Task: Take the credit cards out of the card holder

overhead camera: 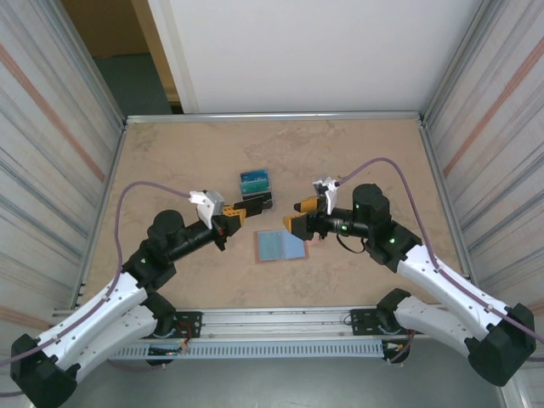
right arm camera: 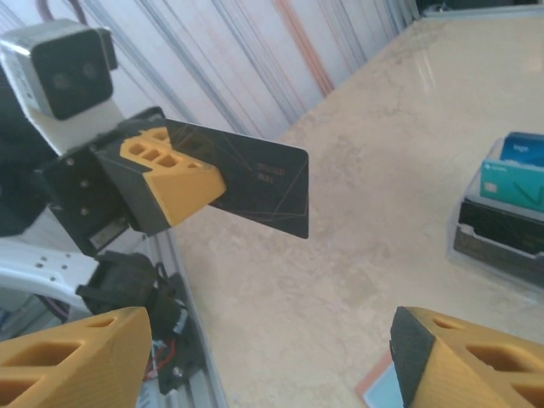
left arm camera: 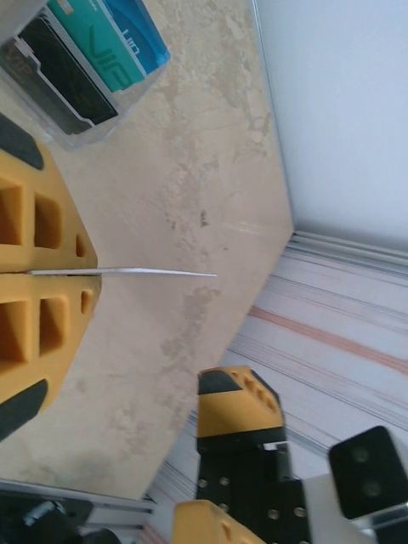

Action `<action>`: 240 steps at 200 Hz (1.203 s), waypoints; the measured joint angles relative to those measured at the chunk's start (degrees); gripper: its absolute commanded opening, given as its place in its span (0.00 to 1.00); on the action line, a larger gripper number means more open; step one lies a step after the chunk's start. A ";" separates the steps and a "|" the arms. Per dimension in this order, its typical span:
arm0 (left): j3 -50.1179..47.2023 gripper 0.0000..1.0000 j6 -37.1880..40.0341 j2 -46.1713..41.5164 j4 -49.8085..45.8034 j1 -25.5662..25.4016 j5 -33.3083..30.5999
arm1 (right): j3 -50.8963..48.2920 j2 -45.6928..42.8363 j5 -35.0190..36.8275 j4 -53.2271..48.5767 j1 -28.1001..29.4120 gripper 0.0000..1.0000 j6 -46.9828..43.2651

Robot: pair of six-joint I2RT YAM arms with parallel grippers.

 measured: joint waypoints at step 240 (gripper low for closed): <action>0.07 0.00 -13.68 6.34 16.48 1.16 19.93 | 5.09 12.28 -16.92 13.77 2.78 0.20 1.46</action>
